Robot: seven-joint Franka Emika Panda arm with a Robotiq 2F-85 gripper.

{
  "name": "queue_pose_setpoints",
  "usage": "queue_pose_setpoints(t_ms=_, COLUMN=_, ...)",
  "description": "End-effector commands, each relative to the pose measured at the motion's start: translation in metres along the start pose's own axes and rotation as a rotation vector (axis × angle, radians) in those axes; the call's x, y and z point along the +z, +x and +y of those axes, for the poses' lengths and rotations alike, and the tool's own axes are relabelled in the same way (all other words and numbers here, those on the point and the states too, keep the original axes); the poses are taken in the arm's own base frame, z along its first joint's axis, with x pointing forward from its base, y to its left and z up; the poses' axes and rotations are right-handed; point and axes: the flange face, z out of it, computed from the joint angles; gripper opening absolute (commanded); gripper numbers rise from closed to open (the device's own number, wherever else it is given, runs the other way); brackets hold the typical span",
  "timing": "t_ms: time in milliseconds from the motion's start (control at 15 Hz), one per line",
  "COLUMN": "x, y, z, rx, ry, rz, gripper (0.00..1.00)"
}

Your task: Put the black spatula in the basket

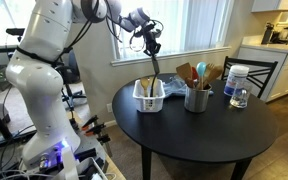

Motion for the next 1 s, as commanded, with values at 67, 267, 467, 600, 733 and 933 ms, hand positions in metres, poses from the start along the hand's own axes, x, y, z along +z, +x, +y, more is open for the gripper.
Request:
queue_pose_setpoints(t_ms=67, x=0.003, y=0.011, z=-0.008, rx=-0.044, ry=-0.002, rz=-0.037, gripper=0.33)
queue_pose_setpoints(t_ms=267, x=-0.001, y=0.013, z=-0.009, rx=-0.076, ry=-0.001, rz=0.005, gripper=0.53)
queue_pose_setpoints(t_ms=467, x=-0.006, y=0.011, z=-0.007, rx=-0.104, ry=0.004, rz=0.025, gripper=0.72)
queue_pose_setpoints(t_ms=600, x=-0.010, y=0.010, z=-0.006, rx=-0.126, ry=0.003, rz=0.050, gripper=0.84)
queue_pose_setpoints(t_ms=733, x=-0.016, y=0.010, z=-0.005, rx=-0.165, ry=-0.011, rz=0.115, gripper=0.97)
queue_pose_setpoints(t_ms=933, x=-0.028, y=0.013, z=-0.001, rx=-0.240, ry=-0.040, rz=0.262, gripper=1.00)
